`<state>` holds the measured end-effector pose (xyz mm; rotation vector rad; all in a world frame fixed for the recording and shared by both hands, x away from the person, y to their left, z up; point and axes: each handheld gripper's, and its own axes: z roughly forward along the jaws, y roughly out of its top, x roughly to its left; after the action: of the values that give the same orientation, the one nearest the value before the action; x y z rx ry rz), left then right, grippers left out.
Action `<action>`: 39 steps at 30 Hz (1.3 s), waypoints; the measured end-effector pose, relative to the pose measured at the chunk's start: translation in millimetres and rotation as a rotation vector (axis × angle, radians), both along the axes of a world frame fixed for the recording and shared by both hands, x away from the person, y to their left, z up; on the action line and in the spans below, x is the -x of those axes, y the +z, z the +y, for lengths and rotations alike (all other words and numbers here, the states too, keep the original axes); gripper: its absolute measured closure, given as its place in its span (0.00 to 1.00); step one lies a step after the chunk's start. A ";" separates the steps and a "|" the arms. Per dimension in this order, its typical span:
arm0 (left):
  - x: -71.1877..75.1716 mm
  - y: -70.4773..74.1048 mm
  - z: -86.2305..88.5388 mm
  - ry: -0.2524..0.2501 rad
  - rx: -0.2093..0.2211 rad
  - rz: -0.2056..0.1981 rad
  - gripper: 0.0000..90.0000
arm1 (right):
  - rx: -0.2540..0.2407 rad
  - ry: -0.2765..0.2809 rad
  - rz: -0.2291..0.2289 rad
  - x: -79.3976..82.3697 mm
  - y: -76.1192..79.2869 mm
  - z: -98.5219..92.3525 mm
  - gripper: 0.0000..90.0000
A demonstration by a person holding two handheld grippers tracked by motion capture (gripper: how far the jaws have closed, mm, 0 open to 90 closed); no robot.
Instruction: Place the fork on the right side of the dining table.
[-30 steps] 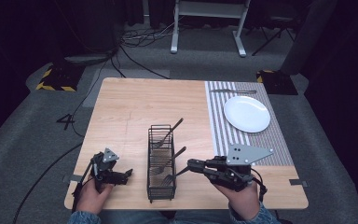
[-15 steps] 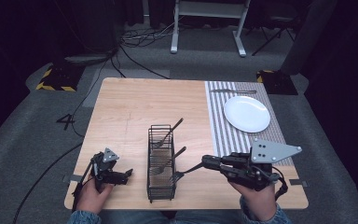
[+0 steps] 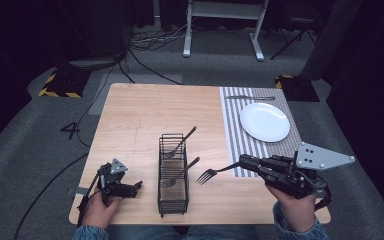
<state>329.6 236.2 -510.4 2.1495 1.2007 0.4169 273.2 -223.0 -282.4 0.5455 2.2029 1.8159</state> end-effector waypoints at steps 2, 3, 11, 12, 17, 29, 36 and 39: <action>0.0 0.1 0.0 0.000 -0.001 0.001 0.01 | -0.001 -0.010 -0.002 -1.1 0.1 -2.2 0.96; 0.0 0.0 0.0 0.000 0.000 0.000 0.01 | -0.001 -0.022 -0.001 -3.0 -0.1 -5.2 0.96; 0.0 0.1 0.0 0.000 -0.001 0.001 0.01 | -0.002 -0.115 0.012 -17.4 -4.7 -25.8 0.96; 0.0 0.1 0.0 0.000 -0.001 0.001 0.01 | 0.000 -0.124 0.014 -19.1 -5.1 -27.8 0.96; 0.0 0.0 0.0 0.000 0.000 0.000 0.01 | 0.000 -0.170 0.020 -27.2 -7.6 -38.3 0.96; 0.0 0.1 0.0 0.000 -0.001 0.001 0.01 | -0.001 -0.325 0.049 -55.5 -21.9 -67.3 0.96; 0.0 0.0 0.0 0.000 0.000 0.000 0.01 | -0.014 -0.405 0.076 -75.9 -33.0 -84.7 0.96; 0.0 0.1 0.0 0.000 -0.001 0.001 0.01 | -0.013 -0.446 0.091 -85.3 -39.3 -91.9 0.96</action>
<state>329.6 236.3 -510.3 2.1511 1.2009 0.4164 358.6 -314.9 -321.7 1.0443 1.9220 1.5933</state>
